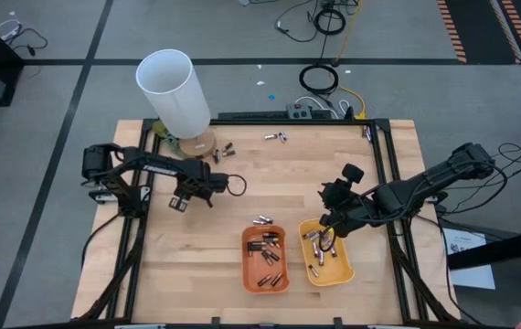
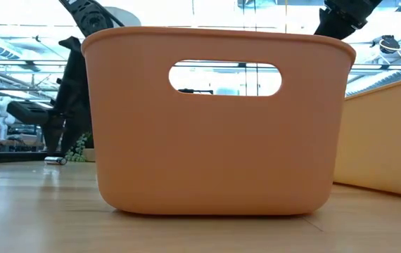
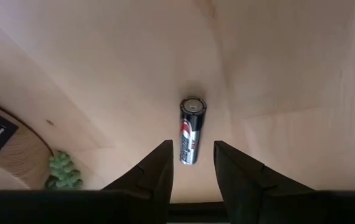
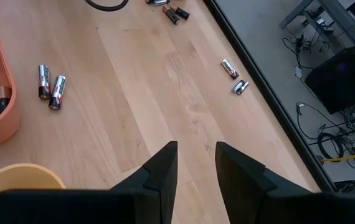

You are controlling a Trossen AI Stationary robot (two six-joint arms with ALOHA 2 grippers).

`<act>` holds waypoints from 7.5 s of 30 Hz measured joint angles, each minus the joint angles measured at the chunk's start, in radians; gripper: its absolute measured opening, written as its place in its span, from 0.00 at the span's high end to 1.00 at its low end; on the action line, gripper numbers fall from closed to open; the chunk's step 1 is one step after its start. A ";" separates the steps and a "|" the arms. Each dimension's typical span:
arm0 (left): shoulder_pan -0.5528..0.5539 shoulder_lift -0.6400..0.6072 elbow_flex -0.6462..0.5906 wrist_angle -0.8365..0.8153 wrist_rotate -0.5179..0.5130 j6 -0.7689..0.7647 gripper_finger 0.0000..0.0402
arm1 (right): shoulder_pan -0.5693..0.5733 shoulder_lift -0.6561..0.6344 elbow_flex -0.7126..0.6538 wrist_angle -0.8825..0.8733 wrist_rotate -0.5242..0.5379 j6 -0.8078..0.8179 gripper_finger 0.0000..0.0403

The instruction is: Sort batteries

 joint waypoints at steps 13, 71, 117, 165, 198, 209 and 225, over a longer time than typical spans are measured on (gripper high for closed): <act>0.038 0.000 0.000 0.059 0.054 0.005 0.69 | 0.000 0.000 0.000 0.000 0.000 0.000 0.75; -0.225 -0.157 0.228 0.676 0.467 -0.160 0.88 | 0.000 0.000 0.000 0.027 -0.004 0.000 0.75; -0.334 0.515 0.489 1.651 0.467 -0.186 0.74 | 0.000 0.000 0.000 0.014 0.003 -0.007 0.75; -0.174 -0.470 -0.325 1.311 -0.003 -0.364 0.72 | -0.687 0.107 0.000 0.620 -0.660 -0.595 0.74; -0.172 -0.470 -0.325 1.307 0.005 -0.287 0.72 | -1.036 0.980 0.717 0.317 -0.998 -1.142 0.34; -0.160 -0.470 -0.325 1.309 0.006 -0.283 0.72 | -1.023 1.008 0.715 0.295 -0.841 -1.391 0.34; -0.154 -0.470 -0.325 1.311 0.006 -0.288 0.72 | -1.021 1.011 0.715 0.238 -0.812 -1.493 0.36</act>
